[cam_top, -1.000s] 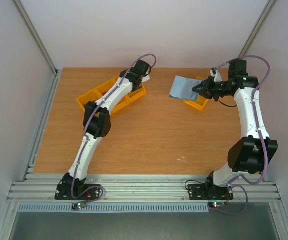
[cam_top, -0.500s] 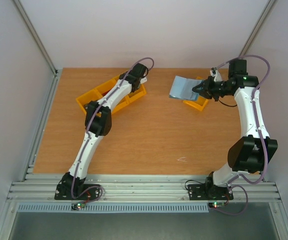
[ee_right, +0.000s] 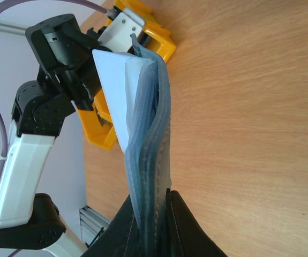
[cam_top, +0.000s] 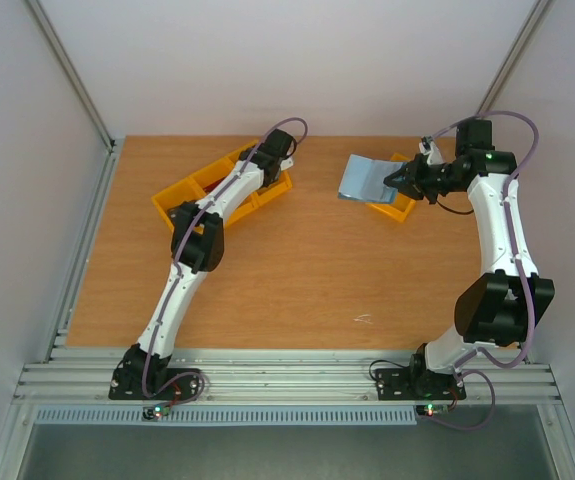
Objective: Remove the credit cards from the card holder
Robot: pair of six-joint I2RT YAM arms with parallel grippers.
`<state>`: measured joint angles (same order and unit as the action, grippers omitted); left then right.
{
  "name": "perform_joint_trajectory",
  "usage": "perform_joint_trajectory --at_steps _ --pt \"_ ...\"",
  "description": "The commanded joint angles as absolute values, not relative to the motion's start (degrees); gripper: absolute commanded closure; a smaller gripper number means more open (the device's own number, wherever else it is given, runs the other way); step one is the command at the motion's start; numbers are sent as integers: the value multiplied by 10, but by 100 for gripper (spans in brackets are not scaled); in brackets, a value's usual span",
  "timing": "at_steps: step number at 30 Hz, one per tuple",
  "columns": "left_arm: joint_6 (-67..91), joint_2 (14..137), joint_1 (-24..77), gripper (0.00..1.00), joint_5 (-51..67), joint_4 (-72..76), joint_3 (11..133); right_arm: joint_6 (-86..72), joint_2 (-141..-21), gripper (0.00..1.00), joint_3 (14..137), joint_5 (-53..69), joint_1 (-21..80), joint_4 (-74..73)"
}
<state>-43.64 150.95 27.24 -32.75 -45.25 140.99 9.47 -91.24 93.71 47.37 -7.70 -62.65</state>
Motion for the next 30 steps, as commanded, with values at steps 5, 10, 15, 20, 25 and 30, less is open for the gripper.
perform_joint_trajectory --at_steps 5,10,15,20,25,30 --pt "-410 1480 272 60 -281 -465 1418 106 -907 99 961 482 -80 -631" --pt "-402 1447 274 57 -264 -453 1410 105 -908 99 963 485 -80 -631" --pt "-369 1395 276 50 -202 -490 1424 110 -903 99 971 500 -80 -631" --pt "-323 1267 277 34 -31 -532 1368 113 -882 99 963 526 -80 -616" --pt "-333 1158 279 25 181 -650 1337 113 -842 99 929 550 -76 -577" --pt "-343 1012 279 11 372 -679 1229 128 -800 99 903 567 -37 -542"
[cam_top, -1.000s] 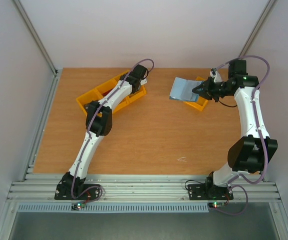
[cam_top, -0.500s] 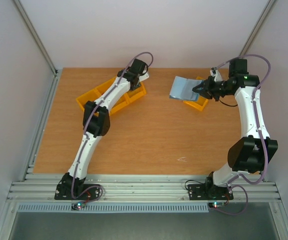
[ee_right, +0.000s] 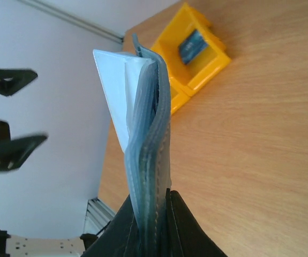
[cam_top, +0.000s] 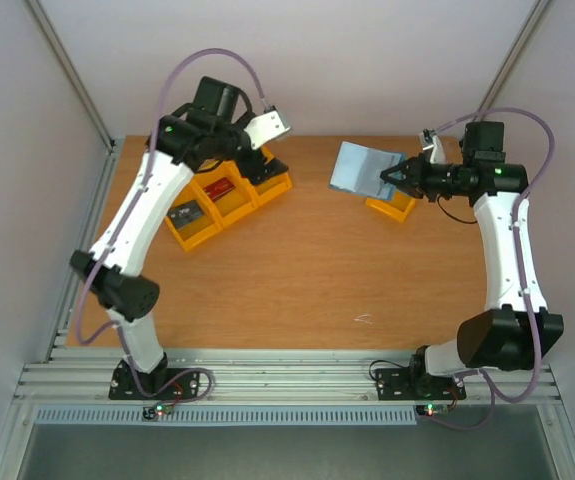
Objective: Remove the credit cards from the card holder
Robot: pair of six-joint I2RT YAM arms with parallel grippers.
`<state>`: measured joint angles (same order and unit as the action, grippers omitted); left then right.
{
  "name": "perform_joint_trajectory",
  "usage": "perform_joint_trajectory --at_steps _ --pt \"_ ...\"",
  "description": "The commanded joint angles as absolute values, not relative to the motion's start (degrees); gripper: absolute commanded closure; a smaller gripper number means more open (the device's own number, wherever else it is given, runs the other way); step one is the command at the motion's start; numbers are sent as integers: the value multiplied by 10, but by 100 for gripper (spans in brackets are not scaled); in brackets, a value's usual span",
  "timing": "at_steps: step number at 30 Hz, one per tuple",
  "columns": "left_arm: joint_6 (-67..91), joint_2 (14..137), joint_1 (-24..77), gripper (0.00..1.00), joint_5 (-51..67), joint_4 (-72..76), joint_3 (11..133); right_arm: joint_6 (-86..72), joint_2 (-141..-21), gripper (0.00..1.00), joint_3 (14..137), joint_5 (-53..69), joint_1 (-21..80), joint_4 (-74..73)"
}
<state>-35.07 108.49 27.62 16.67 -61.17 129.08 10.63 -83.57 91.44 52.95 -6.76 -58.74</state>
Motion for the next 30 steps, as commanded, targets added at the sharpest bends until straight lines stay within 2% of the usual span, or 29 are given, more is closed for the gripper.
perform_joint_trajectory --at_steps 1,2,6,12,16,21,26,28,30 --pt "-327 998 278 7 390 -676 1214 135 -794 99 901 568 -22 -537" --pt "-302 973 279 1 427 -671 1194 143 -786 99 899 569 -6 -531" --pt "-193 904 279 1 516 -608 1098 172 -756 99 889 560 80 -496" --pt "-41 799 264 1 477 -471 931 175 -716 99 856 574 164 -409" --pt "-35 745 258 1 497 -436 851 162 -700 99 834 580 211 -358" --pt "-74 704 257 1 543 -447 833 169 -701 99 838 557 281 -343" --pt "-94 668 253 1 566 -409 789 163 -689 99 839 592 287 -334" --pt "-72 653 251 8 606 -364 756 178 -695 99 855 609 287 -369" --pt "-33 643 251 32 641 -304 729 186 -700 99 869 619 288 -401"
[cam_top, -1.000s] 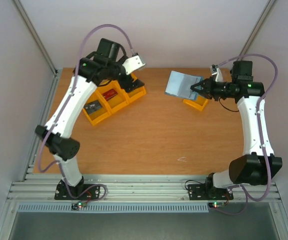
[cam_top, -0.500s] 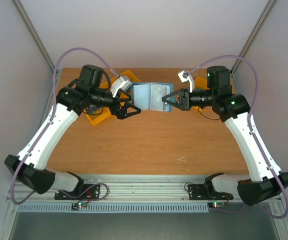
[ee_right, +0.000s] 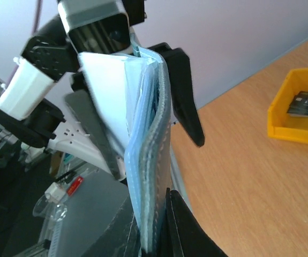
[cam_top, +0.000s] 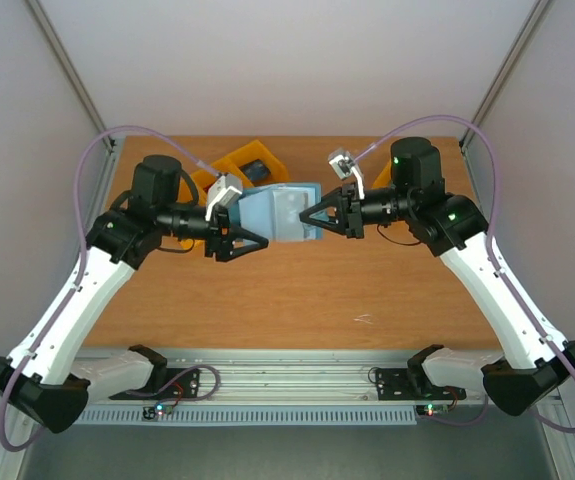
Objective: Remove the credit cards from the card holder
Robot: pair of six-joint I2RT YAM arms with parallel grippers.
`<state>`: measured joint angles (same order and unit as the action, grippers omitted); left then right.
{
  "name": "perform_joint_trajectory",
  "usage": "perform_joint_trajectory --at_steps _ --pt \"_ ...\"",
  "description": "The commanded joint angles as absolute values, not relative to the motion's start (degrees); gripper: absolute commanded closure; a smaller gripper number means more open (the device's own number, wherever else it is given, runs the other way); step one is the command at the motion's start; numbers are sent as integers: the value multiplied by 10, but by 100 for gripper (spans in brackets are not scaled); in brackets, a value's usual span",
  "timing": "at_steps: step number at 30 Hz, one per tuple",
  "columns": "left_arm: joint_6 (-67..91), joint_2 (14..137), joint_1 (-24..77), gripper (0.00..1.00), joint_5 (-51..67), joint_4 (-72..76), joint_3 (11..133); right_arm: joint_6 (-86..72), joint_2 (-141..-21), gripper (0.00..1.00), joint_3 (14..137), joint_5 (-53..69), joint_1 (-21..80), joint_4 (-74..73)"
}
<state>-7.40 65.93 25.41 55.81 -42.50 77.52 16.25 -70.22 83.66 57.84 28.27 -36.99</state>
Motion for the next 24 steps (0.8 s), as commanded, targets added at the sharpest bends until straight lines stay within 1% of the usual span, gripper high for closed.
perform_joint_trajectory --at_steps 1,2,3,6,7,8,10,11,13,15,17,21,24 --pt "6 641 250 48 646 -274 720 188 -699 99 871 621 288 -409" --pt "30 641 251 64 643 -250 714 188 -697 99 870 623 289 -408" --pt "53 639 251 75 643 -222 707 187 -693 98 868 625 290 -405" --pt "117 634 250 96 653 -100 671 185 -683 96 861 626 290 -388" --pt "149 631 250 99 656 -56 656 187 -683 94 861 628 291 -388" --pt "183 629 250 100 658 -16 642 191 -681 86 863 628 291 -392" --pt "203 624 250 100 657 29 626 199 -676 62 869 610 291 -401" --pt "204 623 250 100 657 30 626 204 -671 53 869 593 291 -404" --pt "189 622 250 100 660 17 628 205 -662 43 868 548 290 -408" --pt "155 621 250 100 661 -21 633 203 -661 37 872 504 288 -413" --pt "122 619 250 100 660 -63 639 196 -664 35 880 471 286 -417" --pt "49 614 250 100 646 -143 651 185 -677 35 902 434 284 -428" --pt "8 610 250 100 634 -174 654 180 -693 37 920 423 282 -438"
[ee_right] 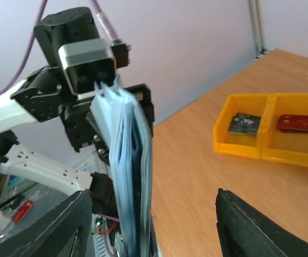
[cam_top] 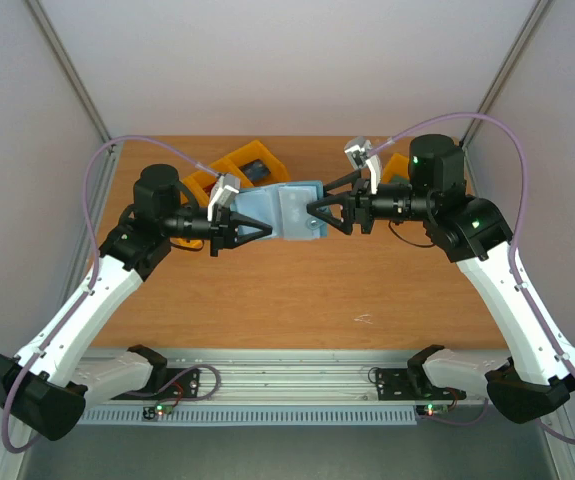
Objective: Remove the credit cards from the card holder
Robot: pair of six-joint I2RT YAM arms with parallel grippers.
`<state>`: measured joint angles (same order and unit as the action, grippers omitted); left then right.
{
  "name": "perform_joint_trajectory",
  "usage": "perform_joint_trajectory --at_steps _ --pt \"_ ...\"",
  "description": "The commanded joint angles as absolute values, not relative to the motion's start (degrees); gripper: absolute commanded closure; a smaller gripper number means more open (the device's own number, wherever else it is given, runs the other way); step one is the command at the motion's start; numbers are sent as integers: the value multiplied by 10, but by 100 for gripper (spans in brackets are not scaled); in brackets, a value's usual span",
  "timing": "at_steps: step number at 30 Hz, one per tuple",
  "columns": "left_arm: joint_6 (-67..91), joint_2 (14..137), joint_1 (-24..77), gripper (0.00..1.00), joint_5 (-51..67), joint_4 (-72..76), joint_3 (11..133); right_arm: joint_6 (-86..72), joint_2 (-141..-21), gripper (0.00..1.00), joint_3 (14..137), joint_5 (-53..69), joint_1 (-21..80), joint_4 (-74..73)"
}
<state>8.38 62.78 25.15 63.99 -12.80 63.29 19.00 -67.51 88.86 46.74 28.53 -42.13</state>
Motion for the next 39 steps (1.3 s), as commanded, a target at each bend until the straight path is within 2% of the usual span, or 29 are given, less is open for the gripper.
perform_joint_trajectory --at_steps 1,6,13,15,17,20,29,32,37,38,39 --pt "4 609 250 100 634 -177 655 179 -696 39 926 415 282 -444" --pt "2 608 251 100 634 -183 656 178 -700 52 931 404 279 -451" --pt "-28 606 251 100 633 -193 655 192 -703 59 929 418 279 -470" --pt "-36 606 251 100 632 -195 656 193 -712 57 934 414 282 -480" --pt "-42 608 252 100 631 -191 656 193 -722 49 935 418 290 -474" --pt "-41 609 253 100 631 -187 657 200 -733 43 935 415 312 -455" --pt "-37 612 253 100 633 -180 657 210 -765 40 947 432 361 -427" --pt "-36 614 254 100 630 -181 657 201 -767 47 944 451 361 -413" --pt "-31 618 253 100 612 -180 659 182 -773 77 943 457 361 -402" --pt "-30 618 253 97 608 -181 660 179 -775 85 945 454 361 -402" --pt "-29 617 253 86 604 -182 660 176 -775 91 945 449 360 -402"
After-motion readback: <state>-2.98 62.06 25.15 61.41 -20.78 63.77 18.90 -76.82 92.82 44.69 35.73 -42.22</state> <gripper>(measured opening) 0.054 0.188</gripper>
